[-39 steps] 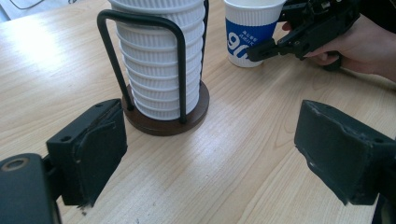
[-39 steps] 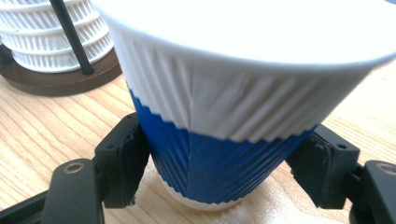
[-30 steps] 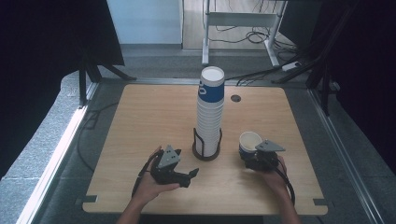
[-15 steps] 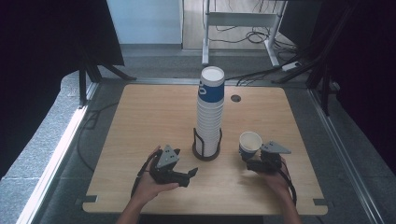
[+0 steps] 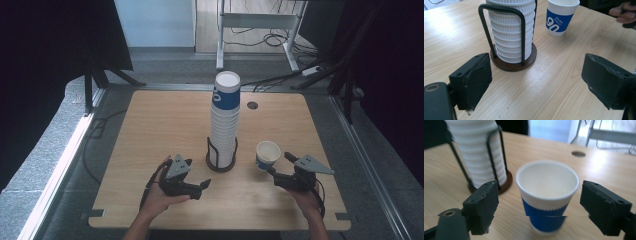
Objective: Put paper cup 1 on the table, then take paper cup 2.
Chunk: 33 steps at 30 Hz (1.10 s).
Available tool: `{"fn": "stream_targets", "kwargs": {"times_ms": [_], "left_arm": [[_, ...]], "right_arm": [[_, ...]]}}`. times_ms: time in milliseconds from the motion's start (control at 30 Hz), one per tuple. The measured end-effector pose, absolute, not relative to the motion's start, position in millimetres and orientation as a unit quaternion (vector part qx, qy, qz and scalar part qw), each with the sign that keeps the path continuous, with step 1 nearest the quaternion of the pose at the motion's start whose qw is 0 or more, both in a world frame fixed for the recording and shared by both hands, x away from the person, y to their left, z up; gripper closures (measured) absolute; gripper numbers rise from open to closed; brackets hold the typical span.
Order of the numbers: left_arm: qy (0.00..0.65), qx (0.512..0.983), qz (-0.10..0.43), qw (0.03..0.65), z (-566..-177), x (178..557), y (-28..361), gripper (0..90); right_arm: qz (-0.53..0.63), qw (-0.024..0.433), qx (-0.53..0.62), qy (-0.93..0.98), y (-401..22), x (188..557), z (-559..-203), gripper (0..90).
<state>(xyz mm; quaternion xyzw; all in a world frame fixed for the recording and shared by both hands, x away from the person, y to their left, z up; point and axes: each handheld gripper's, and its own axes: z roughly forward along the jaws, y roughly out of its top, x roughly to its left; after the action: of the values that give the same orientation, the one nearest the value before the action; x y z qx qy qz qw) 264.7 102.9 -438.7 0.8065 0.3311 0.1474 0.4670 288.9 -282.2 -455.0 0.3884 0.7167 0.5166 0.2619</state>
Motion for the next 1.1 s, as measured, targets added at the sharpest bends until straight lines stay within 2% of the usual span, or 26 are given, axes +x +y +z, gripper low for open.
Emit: {"fn": "stream_targets", "kwargs": {"times_ms": [200,367,600,1100], "left_arm": [[0.330,0.802,0.154,0.474,-434,265,106,9.6],[0.333,0.798,0.157,0.477,-435,266,107,9.6],[0.338,0.789,0.155,0.489,-435,266,110,12.1],[0.326,0.776,0.171,0.512,-426,274,102,13.4]], "right_arm": [[0.577,0.240,0.340,0.703,-275,271,-427,21.9],[0.611,0.201,0.294,0.707,-262,261,-415,24.7],[0.607,0.174,0.266,0.728,-243,260,-415,26.0],[0.604,0.156,0.254,0.739,-236,263,-418,24.6]]}}
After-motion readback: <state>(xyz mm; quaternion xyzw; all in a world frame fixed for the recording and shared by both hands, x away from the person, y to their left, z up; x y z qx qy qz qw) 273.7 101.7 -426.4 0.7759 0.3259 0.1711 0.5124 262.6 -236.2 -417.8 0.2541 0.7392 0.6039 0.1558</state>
